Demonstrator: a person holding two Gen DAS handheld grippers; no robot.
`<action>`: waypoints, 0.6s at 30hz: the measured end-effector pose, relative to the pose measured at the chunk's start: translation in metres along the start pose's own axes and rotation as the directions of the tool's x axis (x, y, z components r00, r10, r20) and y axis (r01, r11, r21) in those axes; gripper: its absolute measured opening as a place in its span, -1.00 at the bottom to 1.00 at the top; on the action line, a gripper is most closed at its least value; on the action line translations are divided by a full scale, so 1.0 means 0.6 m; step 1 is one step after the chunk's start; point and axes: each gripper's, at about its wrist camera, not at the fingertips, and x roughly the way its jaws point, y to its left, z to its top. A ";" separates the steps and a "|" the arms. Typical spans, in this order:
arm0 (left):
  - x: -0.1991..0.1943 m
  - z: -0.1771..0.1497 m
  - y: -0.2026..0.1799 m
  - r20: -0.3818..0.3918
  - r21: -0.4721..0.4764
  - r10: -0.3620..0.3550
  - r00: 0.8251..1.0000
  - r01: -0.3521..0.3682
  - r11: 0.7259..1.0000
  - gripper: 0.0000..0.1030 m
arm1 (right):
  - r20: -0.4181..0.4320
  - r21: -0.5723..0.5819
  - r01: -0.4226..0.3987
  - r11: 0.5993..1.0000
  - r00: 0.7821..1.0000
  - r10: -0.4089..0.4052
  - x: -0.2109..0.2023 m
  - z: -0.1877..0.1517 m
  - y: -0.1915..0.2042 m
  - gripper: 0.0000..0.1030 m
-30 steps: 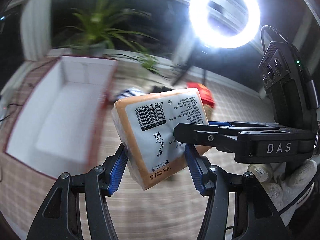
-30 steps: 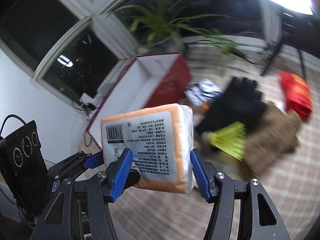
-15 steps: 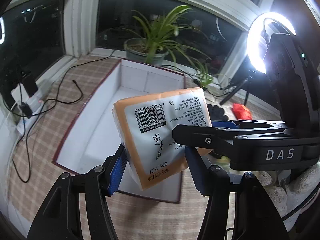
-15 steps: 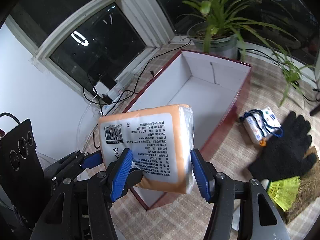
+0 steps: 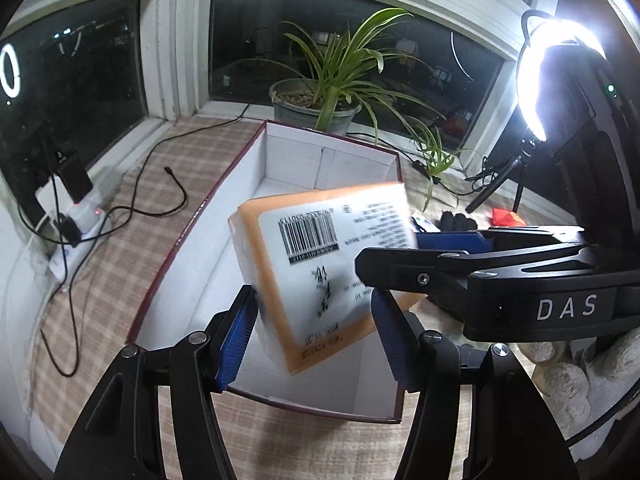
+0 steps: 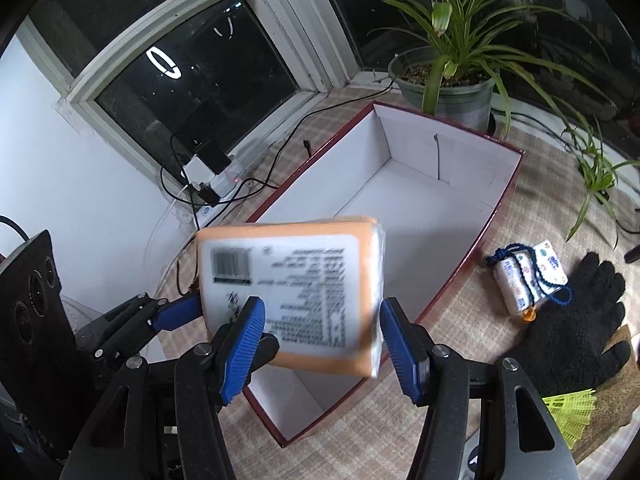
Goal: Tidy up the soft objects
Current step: 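Lift the tissue pack with the left tool and release it into the box, then move the open left tool back to the brown fuzzy towel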
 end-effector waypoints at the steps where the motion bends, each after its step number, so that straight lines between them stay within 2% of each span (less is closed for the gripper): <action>1: 0.000 0.000 0.001 0.001 -0.002 0.003 1.000 -0.003 1.000 0.12 | 0.004 -0.004 0.009 1.000 1.000 -0.009 -0.001 0.000 0.000 0.09; 8: -0.011 -0.004 0.010 0.011 -0.019 0.013 1.000 -0.012 1.000 0.12 | 0.025 0.010 0.026 1.000 0.999 -0.027 -0.015 -0.010 -0.009 0.10; 18: -0.025 -0.015 -0.011 0.013 -0.011 0.009 1.000 -0.009 1.000 0.12 | 0.091 0.065 0.052 0.997 0.994 -0.058 -0.074 -0.052 -0.051 0.15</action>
